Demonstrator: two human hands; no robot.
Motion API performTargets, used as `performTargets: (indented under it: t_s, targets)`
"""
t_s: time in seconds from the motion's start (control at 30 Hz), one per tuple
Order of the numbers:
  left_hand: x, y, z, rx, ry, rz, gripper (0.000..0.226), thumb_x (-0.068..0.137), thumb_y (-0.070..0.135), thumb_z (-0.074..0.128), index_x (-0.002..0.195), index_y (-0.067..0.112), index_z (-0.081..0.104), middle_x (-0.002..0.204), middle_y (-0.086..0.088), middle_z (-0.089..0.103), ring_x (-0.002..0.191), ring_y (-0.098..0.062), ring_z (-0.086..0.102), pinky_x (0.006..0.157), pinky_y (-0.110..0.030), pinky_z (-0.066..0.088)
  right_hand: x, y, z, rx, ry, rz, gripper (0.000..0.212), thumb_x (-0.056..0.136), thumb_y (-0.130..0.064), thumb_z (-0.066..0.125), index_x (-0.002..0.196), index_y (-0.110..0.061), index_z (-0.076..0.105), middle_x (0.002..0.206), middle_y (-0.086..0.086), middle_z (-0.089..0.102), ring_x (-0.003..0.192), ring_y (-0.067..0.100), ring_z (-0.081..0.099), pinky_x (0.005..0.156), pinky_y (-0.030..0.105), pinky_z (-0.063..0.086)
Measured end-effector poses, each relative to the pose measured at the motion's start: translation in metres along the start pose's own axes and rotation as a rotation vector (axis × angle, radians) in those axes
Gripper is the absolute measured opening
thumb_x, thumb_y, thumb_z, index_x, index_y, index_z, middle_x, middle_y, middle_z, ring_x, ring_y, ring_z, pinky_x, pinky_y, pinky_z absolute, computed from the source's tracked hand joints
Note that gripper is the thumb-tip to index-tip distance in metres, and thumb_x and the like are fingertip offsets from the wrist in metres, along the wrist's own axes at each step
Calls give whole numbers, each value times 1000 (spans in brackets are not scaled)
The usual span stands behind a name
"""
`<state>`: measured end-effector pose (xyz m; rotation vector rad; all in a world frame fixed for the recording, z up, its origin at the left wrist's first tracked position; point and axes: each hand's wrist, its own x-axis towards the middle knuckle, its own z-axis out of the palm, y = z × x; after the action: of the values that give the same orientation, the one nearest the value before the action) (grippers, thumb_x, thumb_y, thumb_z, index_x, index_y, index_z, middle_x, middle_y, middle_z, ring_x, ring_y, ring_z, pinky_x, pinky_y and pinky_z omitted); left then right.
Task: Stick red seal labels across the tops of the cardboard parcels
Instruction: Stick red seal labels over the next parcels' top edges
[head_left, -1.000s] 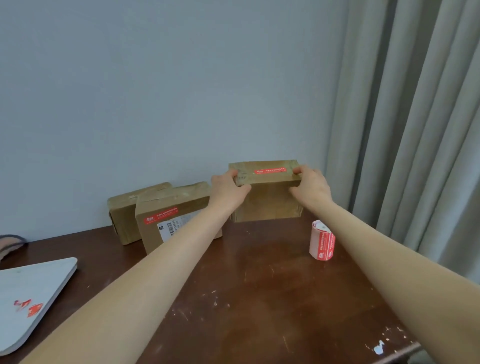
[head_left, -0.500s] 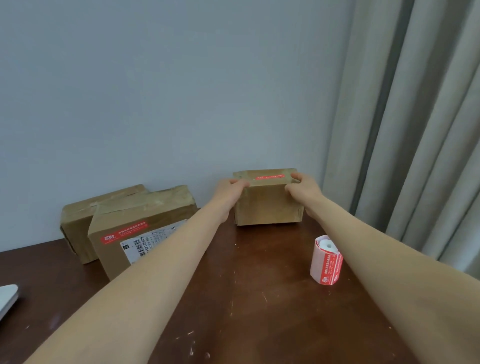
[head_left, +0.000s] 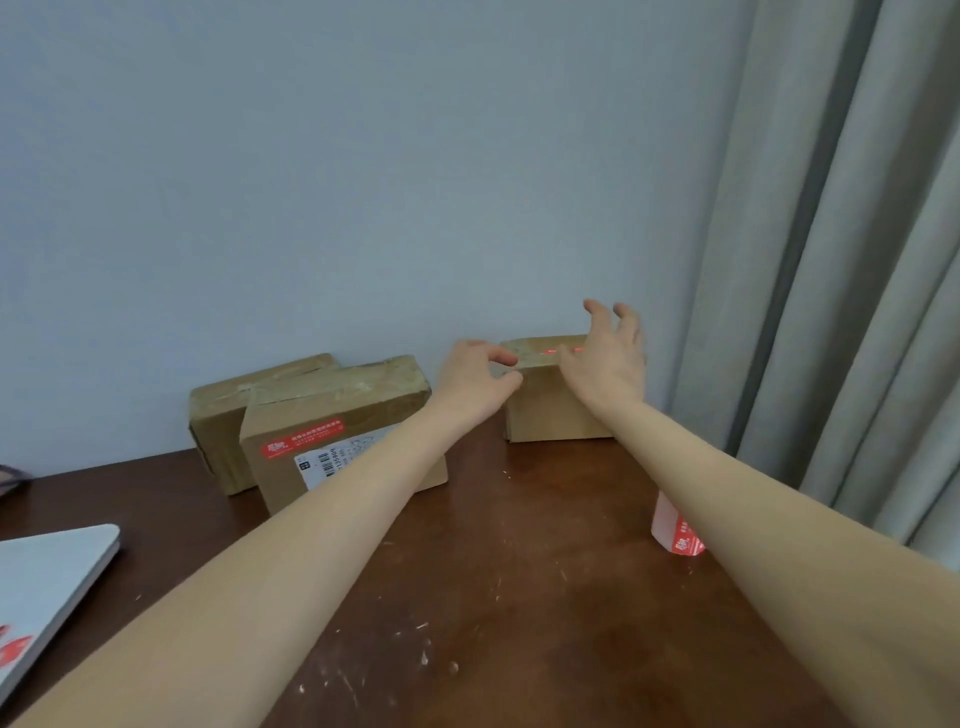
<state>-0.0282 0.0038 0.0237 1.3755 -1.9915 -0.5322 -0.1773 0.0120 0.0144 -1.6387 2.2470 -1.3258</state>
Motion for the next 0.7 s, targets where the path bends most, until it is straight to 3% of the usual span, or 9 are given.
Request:
performTargets:
  t_s: [0.07, 0.2, 0.37, 0.5, 0.57, 0.7]
  targets:
    - [-13, -6, -18, 42, 60, 51, 26, 88, 20, 56, 112, 22, 65, 134, -2, 42, 124, -15, 45, 99, -23, 33, -13, -26, 8, 26, -43, -92, 59, 92, -28, 53, 146, -21, 32, 154, 10, 18, 142, 28, 21, 112, 41, 28]
    - [-42, -30, -62, 142, 205, 67, 29, 89, 18, 54, 116, 20, 63, 132, 0, 41, 124, -12, 43, 90, -12, 23, -44, -64, 33, 72, -254, -155, 64, 92, -40, 53, 148, -21, 29, 154, 10, 19, 144, 25, 17, 109, 41, 29]
    - [-73, -76, -117, 195, 421, -111, 39, 93, 20, 50, 132, 18, 50, 139, -8, 38, 122, -21, 46, 93, -23, 32, -70, -89, 56, 242, -551, -91, 87, 86, -48, 61, 153, -19, 14, 157, 14, 14, 144, 30, 24, 114, 43, 27]
    - [-89, -111, -136, 8, 413, -303, 45, 94, 21, 48, 139, 16, 41, 140, -9, 44, 117, -22, 50, 93, -30, 40, -81, -99, 63, 358, -652, -115, 91, 85, -44, 66, 154, -25, 9, 160, 12, 10, 147, 28, 15, 117, 45, 21]
    - [-97, -120, -136, -103, 361, -349, 48, 95, 27, 49, 142, 19, 38, 144, -6, 43, 127, -22, 45, 101, -36, 39, -86, -104, 64, 362, -678, -122, 90, 85, -42, 67, 154, -28, 11, 160, 10, 13, 147, 27, 17, 117, 44, 22]
    - [-107, -123, -130, -203, 281, -388, 52, 94, 26, 52, 144, 20, 38, 147, -4, 40, 133, -21, 38, 104, -36, 34, -92, -105, 60, 311, -685, -131, 80, 88, -33, 66, 152, -19, 21, 157, 5, 27, 141, 24, 31, 110, 33, 28]
